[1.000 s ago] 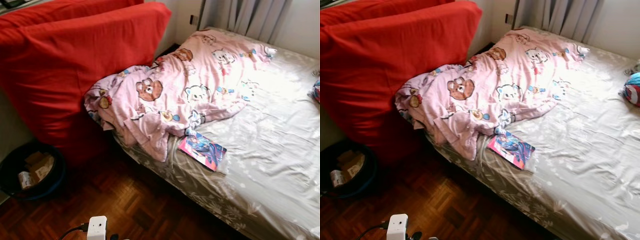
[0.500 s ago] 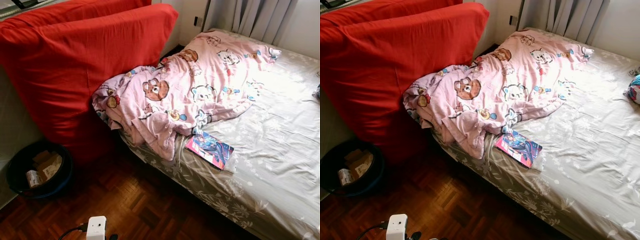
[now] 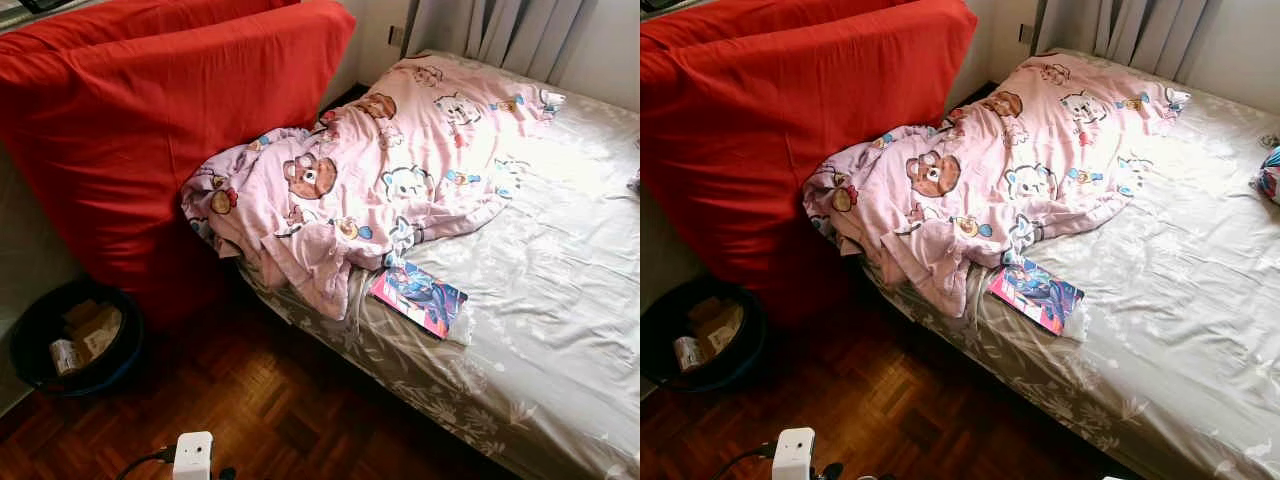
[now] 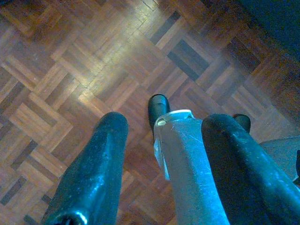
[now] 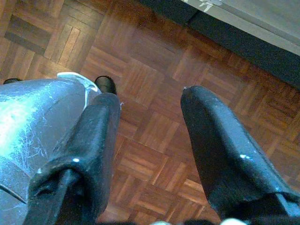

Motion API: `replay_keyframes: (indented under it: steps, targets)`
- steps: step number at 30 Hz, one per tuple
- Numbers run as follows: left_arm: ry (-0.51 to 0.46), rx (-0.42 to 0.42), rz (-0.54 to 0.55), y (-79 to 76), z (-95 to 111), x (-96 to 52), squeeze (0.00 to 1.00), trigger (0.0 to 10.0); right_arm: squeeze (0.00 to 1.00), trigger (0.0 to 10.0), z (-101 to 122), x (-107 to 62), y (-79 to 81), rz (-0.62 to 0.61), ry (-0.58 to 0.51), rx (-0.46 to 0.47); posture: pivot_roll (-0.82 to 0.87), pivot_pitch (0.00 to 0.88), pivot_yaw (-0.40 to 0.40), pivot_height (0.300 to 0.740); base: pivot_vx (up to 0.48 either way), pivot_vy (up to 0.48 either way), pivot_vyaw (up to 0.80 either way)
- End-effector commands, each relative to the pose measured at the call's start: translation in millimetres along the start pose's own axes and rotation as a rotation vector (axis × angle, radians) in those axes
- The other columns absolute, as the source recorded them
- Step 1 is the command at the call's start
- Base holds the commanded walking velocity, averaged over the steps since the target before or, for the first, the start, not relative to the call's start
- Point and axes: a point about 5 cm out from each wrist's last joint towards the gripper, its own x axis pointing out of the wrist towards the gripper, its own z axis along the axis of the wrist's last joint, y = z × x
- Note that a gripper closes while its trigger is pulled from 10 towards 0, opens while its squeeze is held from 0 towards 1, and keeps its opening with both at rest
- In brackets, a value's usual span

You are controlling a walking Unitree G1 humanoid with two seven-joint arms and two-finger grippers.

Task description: Clean up the room

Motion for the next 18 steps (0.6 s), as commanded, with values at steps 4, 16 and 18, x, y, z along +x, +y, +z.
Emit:
replay_keyframes:
  steps: [4, 16, 18]
  targets:
    - [0.102, -0.012, 0.13, 37.0, -4.1, -3.7, 0.0, 10.0, 0.0, 10.0, 80.9, 24.0, 34.6, 0.037, -0.099, 0.038, -0.03, 0.0, 0.001, 0.74, 0.0, 0.0, 0.0]
    - [0.102, -0.012, 0.13, 37.0, -4.1, -3.7, 0.0, 10.0, 0.0, 10.0, 80.9, 24.0, 34.6, 0.037, -0.099, 0.038, -0.03, 0.0, 0.001, 0.74, 0.0, 0.0, 0.0]
    - [0.102, -0.012, 0.13, 37.0, -4.1, -3.7, 0.0, 10.0, 0.0, 10.0, 80.9, 24.0, 34.6, 0.037, -0.099, 0.038, -0.03, 0.0, 0.001, 0.74, 0.0, 0.0, 0.0]
